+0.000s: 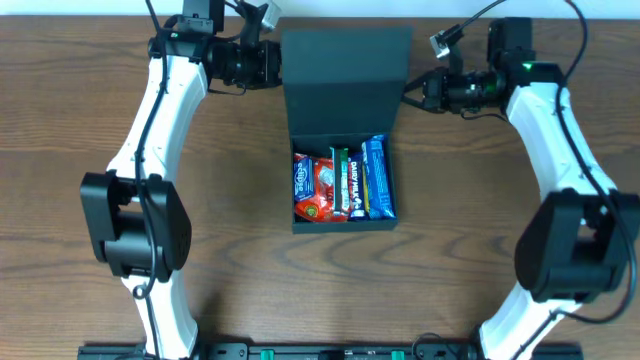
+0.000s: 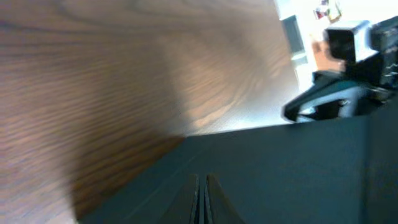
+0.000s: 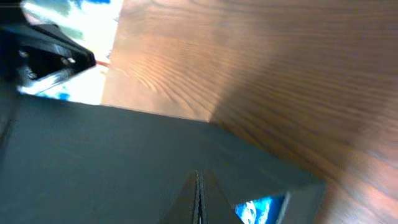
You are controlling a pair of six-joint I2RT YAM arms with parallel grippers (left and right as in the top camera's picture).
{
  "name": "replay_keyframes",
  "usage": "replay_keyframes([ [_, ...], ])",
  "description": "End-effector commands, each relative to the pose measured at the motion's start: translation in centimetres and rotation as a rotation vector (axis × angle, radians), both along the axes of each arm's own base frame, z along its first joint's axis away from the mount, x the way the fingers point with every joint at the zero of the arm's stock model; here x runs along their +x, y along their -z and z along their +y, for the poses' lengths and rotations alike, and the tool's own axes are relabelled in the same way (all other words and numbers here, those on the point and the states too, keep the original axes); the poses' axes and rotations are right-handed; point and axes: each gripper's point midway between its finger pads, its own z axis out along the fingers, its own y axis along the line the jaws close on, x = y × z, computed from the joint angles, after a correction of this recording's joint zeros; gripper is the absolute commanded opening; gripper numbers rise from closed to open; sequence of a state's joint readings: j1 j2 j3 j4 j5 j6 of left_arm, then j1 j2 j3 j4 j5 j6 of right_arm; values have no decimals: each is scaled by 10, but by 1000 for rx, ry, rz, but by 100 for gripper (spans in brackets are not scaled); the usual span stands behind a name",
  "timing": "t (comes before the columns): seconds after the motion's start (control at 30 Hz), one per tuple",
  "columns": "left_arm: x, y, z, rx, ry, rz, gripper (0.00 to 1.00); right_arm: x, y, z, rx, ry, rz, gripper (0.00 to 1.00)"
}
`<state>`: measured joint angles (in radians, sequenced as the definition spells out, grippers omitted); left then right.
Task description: Pack container
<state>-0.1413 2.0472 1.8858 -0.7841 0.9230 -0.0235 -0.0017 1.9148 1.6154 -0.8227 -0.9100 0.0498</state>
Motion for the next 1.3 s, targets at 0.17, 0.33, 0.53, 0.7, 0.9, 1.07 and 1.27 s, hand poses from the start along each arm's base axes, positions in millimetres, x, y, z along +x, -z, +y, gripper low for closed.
replay_keyframes([
  [0.17, -27, -5, 0, 196, 96, -111, 6, -23, -9, -12, -215, -59, -96, 2],
  [0.33, -38, 7, 4, 276, 116, -80, 6, -28, -10, -20, -277, -55, -102, 2],
  [0.53, -43, 12, 6, 305, 134, -71, 6, -33, -16, -26, -324, -56, -127, 2],
  [0.7, -42, 14, 9, 327, 126, -70, 6, -33, -17, -27, -327, -53, -131, 2],
  [0.9, -42, 16, 12, 394, 115, -88, 6, -39, -11, -43, -418, 18, -63, 1],
  [1.07, -44, 13, 6, 434, 117, -117, 6, -38, -34, -53, -476, 63, -149, 2],
  [1.27, -51, -19, 4, 419, 85, -175, 6, -35, -84, -53, -467, 106, -333, 3],
])
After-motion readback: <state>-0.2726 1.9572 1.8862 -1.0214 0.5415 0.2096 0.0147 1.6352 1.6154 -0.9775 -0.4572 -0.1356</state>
